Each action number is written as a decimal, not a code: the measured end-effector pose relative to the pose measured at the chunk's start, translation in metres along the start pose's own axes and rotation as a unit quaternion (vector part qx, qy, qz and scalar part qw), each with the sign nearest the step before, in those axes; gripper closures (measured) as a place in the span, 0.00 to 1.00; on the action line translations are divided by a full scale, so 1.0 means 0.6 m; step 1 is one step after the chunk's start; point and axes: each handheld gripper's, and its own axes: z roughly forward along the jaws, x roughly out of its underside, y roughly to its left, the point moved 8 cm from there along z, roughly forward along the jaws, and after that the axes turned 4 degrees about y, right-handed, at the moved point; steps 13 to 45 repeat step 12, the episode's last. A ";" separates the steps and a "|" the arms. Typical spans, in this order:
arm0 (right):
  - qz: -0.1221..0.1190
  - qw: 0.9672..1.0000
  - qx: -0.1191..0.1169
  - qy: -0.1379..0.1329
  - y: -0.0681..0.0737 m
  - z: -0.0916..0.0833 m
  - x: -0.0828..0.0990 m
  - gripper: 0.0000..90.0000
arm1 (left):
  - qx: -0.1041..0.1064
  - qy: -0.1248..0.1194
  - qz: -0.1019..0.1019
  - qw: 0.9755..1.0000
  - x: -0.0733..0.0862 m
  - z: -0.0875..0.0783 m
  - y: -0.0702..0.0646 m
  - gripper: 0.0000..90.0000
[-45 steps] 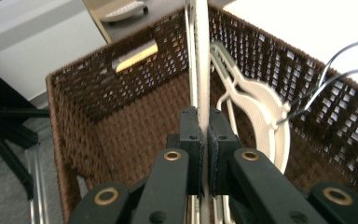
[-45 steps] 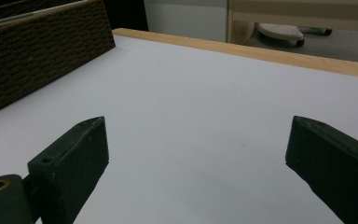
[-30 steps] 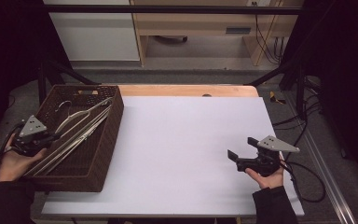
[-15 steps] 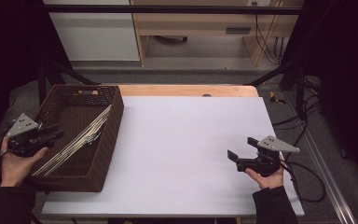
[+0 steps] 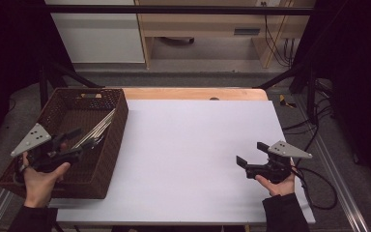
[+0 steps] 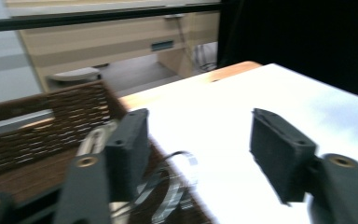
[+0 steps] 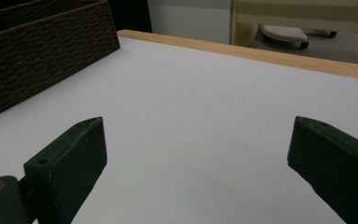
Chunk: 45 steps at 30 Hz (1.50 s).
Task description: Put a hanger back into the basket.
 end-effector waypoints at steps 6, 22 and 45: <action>0.002 1.000 -0.004 -0.006 0.002 -0.005 -0.003 0.04 | 0.009 0.009 0.000 1.000 0.013 0.027 -0.042 0.20; 0.001 1.000 -0.009 -0.009 0.004 -0.009 -0.004 0.04 | 0.009 0.022 -0.020 1.000 0.026 0.038 -0.048 0.12; 0.001 1.000 -0.009 -0.009 0.004 -0.009 -0.004 0.04 | 0.009 0.022 -0.020 1.000 0.026 0.038 -0.048 0.12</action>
